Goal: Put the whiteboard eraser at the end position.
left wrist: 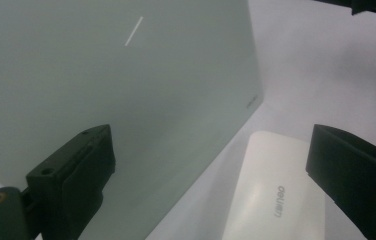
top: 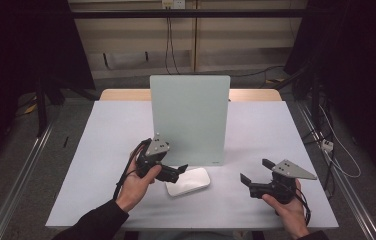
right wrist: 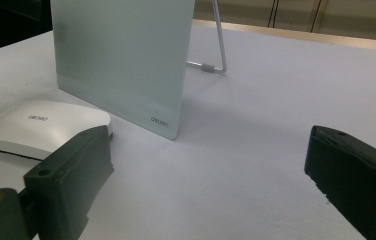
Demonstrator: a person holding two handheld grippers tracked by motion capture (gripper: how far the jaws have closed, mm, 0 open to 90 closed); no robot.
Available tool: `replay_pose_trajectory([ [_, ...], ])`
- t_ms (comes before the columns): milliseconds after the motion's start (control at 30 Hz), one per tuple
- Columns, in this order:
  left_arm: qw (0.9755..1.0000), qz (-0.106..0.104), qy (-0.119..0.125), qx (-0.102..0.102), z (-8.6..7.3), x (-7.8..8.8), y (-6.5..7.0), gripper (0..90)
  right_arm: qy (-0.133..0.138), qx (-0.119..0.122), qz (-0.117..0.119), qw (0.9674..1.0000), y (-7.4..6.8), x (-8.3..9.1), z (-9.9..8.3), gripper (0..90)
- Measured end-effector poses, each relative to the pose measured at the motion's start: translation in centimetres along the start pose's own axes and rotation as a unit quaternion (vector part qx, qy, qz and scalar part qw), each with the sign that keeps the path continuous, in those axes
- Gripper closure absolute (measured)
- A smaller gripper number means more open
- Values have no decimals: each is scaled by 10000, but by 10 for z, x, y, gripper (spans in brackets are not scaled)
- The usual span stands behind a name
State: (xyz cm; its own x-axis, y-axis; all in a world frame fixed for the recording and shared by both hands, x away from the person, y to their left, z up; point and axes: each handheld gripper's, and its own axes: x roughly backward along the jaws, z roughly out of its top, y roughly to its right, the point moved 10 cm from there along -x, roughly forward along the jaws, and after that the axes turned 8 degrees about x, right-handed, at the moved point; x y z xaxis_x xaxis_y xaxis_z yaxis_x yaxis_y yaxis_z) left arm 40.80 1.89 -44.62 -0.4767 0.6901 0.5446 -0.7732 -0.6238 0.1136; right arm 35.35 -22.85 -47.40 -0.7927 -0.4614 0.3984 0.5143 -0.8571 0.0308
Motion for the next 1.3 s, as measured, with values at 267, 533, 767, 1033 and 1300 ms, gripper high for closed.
replay_pose_trajectory([
  [267,9997,215,44,-44,-11,14,-12,54,-15,2,-14,10000,0,0,0,49],
  [533,9990,348,272,116,-13,31,-23,54,-27,18,-17,10000,0,0,-1,49],
  [767,9975,296,481,420,-16,48,-36,54,-21,5,-34,10000,0,1,-1,48],
  [1033,9965,536,467,429,-28,59,-46,55,-22,16,-56,10000,1,2,-1,48],
  [1300,9964,629,403,410,-40,69,-49,54,-27,1,-85,10000,1,3,-2,48],
])
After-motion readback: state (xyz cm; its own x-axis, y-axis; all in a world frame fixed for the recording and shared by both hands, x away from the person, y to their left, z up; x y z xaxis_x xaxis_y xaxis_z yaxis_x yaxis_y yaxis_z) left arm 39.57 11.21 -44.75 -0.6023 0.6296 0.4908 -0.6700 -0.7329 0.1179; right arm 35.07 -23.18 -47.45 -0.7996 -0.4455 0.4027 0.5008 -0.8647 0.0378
